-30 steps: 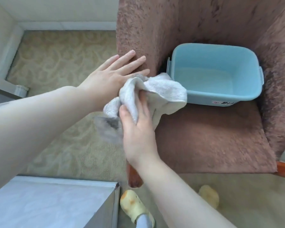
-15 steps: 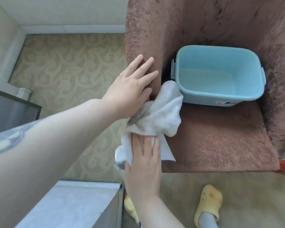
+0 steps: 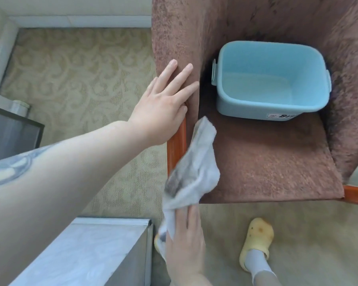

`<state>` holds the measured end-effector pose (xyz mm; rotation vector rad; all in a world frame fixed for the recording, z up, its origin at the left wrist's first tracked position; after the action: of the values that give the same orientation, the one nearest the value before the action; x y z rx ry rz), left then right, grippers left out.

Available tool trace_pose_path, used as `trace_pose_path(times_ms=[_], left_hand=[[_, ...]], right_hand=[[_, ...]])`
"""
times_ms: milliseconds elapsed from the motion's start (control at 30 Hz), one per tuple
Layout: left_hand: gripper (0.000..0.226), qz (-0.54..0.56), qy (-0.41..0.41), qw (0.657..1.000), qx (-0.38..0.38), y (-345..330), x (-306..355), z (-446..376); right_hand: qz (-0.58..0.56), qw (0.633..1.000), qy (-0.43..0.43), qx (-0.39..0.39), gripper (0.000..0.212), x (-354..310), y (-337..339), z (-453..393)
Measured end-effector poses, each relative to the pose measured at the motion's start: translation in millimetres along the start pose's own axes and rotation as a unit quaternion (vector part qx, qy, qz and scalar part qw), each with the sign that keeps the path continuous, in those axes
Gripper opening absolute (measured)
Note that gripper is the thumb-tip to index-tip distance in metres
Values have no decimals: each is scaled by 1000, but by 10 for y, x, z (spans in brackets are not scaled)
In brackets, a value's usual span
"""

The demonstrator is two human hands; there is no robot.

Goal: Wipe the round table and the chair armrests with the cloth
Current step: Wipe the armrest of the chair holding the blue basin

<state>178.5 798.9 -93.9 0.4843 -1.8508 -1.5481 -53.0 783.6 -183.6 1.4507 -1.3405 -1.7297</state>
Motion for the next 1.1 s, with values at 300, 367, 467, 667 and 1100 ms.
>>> trace_pose_path(times_ms=[300, 367, 467, 667, 1100], left_hand=[[52, -19, 16, 999, 32, -45, 10, -17], [51, -15, 17, 999, 31, -36, -6, -18], [50, -16, 16, 999, 24, -43, -3, 4], [50, -11, 17, 1000, 22, -29, -5, -22], [43, -3, 44, 996, -75, 323, -64, -189]], right_hand=[[-158, 985, -71, -10, 59, -254, 85, -956], [-268, 952, -133, -64, 54, -3, -76, -618], [-491, 750, -418, -145, 48, 496, -503, 126], [-517, 400, -722, -226, 33, 538, -869, 199], [-520, 734, -366, -241, 24, 30, 1881, -2089]])
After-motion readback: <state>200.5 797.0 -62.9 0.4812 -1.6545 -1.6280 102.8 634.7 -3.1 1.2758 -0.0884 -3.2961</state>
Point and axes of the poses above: each hand's wrist, its own z-axis away from the middle knuckle, its own y-axis out of the back of the hand, x = y × z, the point moved 10 cm from there along -z, towards the middle knuckle, and after that the axes turned 12 degrees about -y, right-handed, at the moved point
